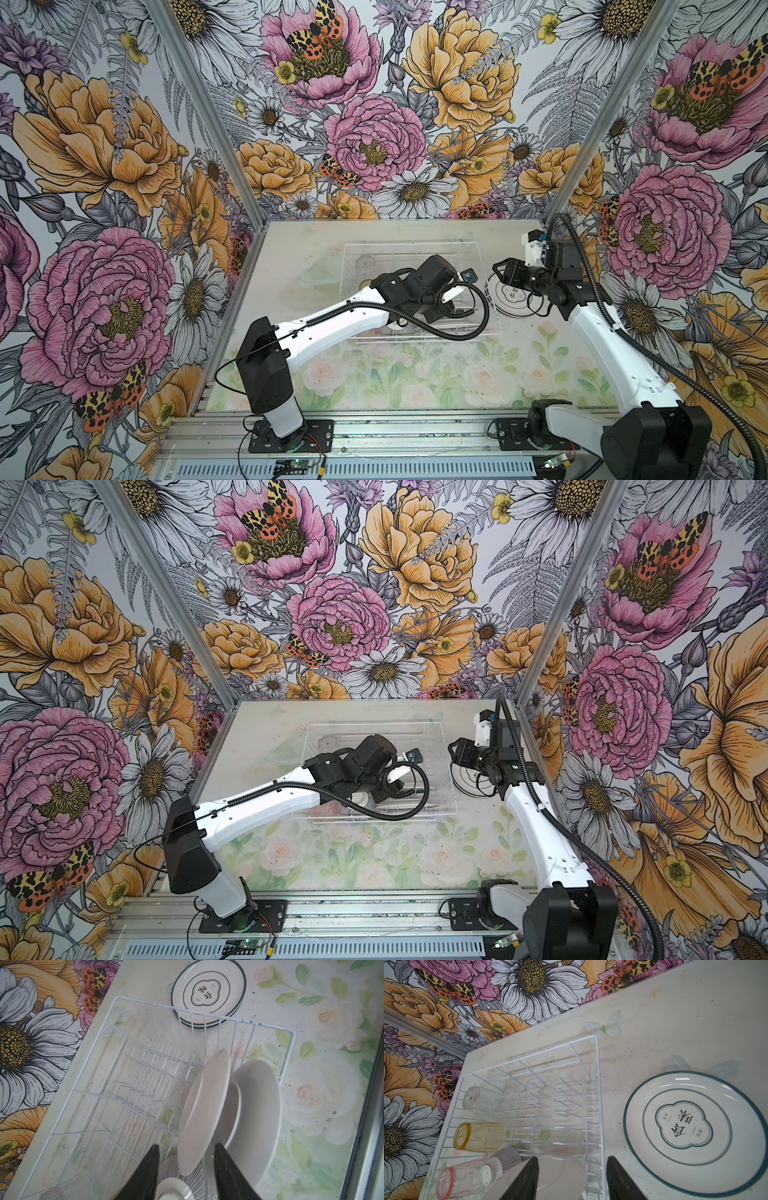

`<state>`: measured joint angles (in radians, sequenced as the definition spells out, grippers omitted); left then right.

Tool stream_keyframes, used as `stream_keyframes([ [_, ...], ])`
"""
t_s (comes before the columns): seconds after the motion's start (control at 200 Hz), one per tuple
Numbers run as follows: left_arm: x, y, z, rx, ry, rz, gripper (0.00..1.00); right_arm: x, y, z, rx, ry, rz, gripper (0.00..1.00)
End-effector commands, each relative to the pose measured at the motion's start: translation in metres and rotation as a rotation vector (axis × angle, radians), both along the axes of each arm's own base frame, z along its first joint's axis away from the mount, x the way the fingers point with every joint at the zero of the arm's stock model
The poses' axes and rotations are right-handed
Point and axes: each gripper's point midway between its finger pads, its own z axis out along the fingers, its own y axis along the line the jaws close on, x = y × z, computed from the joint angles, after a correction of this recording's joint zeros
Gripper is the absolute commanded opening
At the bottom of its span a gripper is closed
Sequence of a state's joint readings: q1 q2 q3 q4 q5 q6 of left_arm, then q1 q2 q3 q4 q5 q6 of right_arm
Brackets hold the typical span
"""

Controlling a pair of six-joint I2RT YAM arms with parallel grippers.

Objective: Unload the mixed dishes from the dish rack
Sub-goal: 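Lower the left gripper onto the rim of the red-and-teal-rimmed plate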

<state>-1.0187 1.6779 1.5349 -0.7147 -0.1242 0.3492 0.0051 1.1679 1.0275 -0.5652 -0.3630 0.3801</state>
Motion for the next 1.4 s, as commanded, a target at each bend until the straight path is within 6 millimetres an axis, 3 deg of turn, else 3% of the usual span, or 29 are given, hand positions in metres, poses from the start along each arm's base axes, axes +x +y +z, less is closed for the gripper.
stream_keyframes([
  [0.0, -0.013, -0.006, -0.006, 0.026, 0.047, -0.06, 0.45, -0.001, 0.0, 0.001, 0.002, -0.01, 0.006, 0.55],
  [0.125, -0.018, -0.011, -0.014, 0.054, 0.063, -0.082, 0.44, -0.002, 0.0, -0.001, 0.002, -0.006, 0.006, 0.55],
  [0.49, -0.003, -0.017, -0.028, 0.122, 0.035, -0.081, 0.44, -0.003, 0.0, -0.001, 0.001, -0.008, 0.007, 0.55],
  [0.59, -0.001, -0.018, -0.024, 0.124, 0.023, -0.088, 0.42, -0.003, -0.001, -0.002, 0.0, -0.006, 0.005, 0.55],
  [0.62, 0.001, -0.02, -0.04, 0.156, 0.036, -0.089, 0.41, -0.003, -0.001, -0.003, -0.001, -0.004, 0.005, 0.55],
  [0.746, 0.009, -0.02, -0.046, 0.182, 0.024, -0.085, 0.39, -0.003, -0.001, -0.004, -0.003, -0.001, 0.004, 0.54],
  [1.396, 0.045, -0.014, -0.049, 0.262, -0.081, -0.005, 0.26, -0.002, -0.002, -0.006, -0.013, -0.001, 0.007, 0.54],
])
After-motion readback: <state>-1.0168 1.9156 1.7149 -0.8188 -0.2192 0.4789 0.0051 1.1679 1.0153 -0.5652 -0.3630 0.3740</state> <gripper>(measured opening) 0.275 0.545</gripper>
